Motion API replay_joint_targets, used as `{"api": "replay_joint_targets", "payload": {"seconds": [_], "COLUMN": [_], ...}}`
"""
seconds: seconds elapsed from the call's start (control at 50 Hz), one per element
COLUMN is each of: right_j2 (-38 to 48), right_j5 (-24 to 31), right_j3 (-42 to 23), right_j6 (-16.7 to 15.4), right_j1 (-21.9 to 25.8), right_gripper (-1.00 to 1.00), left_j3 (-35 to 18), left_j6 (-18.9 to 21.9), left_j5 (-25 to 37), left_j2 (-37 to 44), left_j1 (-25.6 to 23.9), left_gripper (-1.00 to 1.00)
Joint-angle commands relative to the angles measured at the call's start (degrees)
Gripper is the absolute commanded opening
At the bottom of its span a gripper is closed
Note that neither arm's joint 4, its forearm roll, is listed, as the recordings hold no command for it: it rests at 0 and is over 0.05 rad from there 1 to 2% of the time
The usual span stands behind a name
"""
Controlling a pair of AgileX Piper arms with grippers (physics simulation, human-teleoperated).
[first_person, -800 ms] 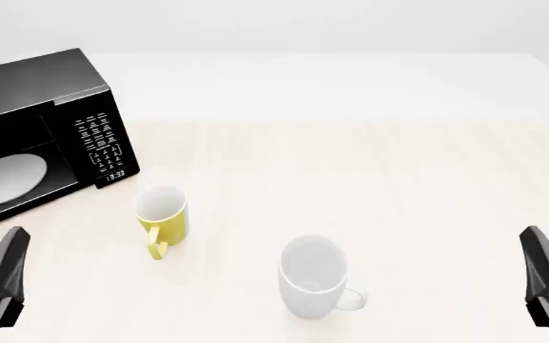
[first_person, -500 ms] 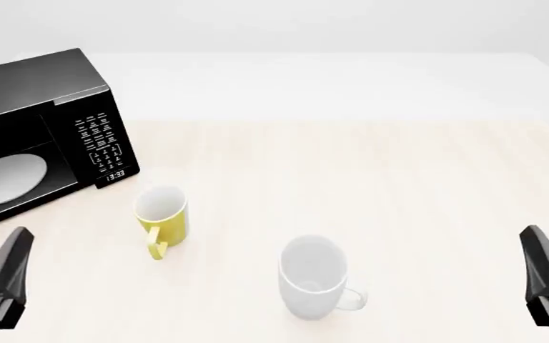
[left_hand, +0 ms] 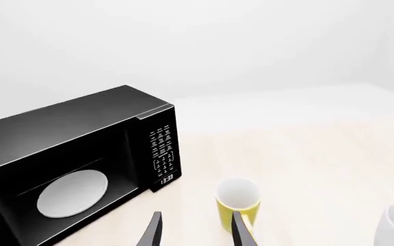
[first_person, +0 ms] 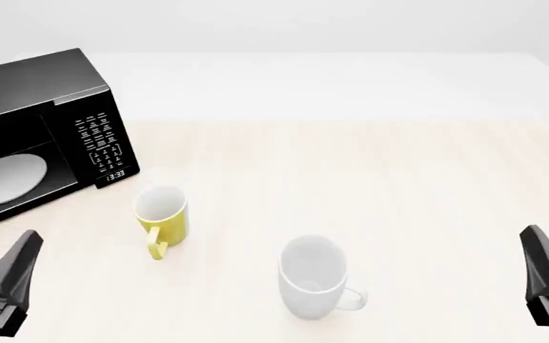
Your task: Put the yellow and white mug in the microwave and close it.
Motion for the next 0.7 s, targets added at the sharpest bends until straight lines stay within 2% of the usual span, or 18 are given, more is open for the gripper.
{"api": "replay_joint_targets", "payload": {"seconds": [0.02, 0.22, 0.28, 0.46, 0.52, 0.56, 0.7], "right_j2": [0.0, 0.0, 0.0, 0.0, 0.0, 0.0, 0.0], "right_j5": [0.0, 0.0, 0.0, 0.0, 0.0, 0.0, 0.0], "right_j3": [0.0, 0.0, 0.0, 0.0, 0.0, 0.0, 0.0], "right_j6": [0.0, 0.0, 0.0, 0.0, 0.0, 0.0, 0.0], "right_j1": [0.0, 0.0, 0.0, 0.0, 0.0, 0.0, 0.0], "right_gripper": [1.0, 1.0, 1.0, 1.0, 1.0, 1.0, 1.0], "left_j3": [-1.9, -2.0, -2.5, -2.8, -2.5, -2.1, -3.1], "left_j6": [-0.2, -0.7, -2.7, -4.2, -7.1, -5.5, -6.8], "left_j5": [3.9, 6.2, 5.5, 1.7, -3.1, -4.3, -8.0], "left_j2": [-0.1, 0.9, 4.1, 10.7, 18.5, 18.5, 24.4], "left_j1": [-1.8, -2.3, -2.7, -4.3, -3.9, -4.3, -4.8], "left_gripper": [1.0, 1.0, 1.0, 1.0, 1.0, 1.0, 1.0]}}
